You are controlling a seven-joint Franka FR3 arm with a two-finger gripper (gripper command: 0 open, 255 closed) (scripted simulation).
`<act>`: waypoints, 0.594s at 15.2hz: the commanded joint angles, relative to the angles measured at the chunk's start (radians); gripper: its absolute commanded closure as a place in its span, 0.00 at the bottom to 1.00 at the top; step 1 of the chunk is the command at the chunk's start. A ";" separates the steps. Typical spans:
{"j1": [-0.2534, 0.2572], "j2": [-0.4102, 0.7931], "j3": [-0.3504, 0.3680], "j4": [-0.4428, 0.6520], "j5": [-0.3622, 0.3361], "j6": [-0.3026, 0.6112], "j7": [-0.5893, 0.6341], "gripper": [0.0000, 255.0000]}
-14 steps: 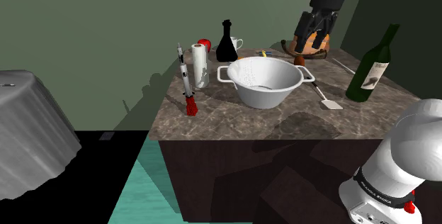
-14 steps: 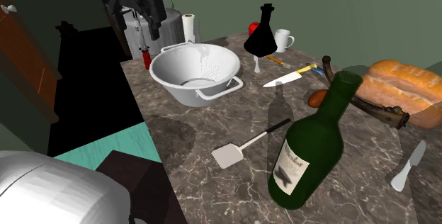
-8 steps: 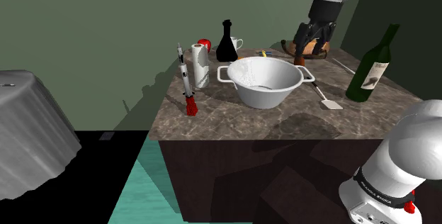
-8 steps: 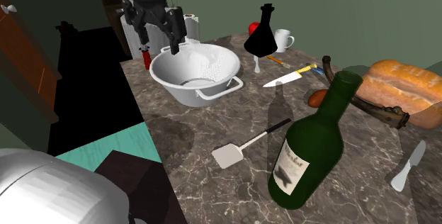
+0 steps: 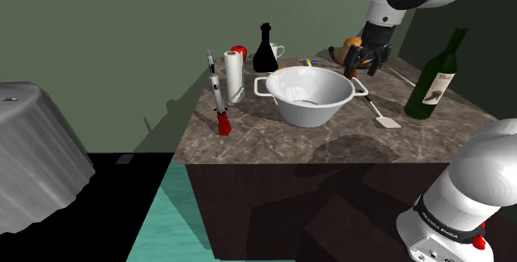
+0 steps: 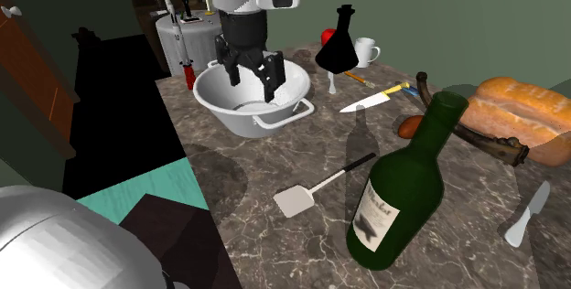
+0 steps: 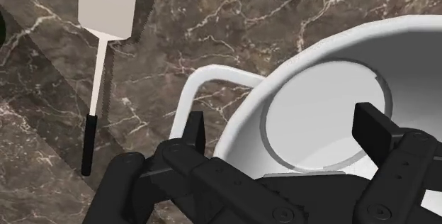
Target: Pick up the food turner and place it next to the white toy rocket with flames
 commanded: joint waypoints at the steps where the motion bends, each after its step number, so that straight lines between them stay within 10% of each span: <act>1: -0.029 0.021 -0.026 -0.024 -0.021 0.046 -0.001 0.00; 9: -0.133 0.161 -0.122 -0.075 -0.089 0.243 0.008 0.00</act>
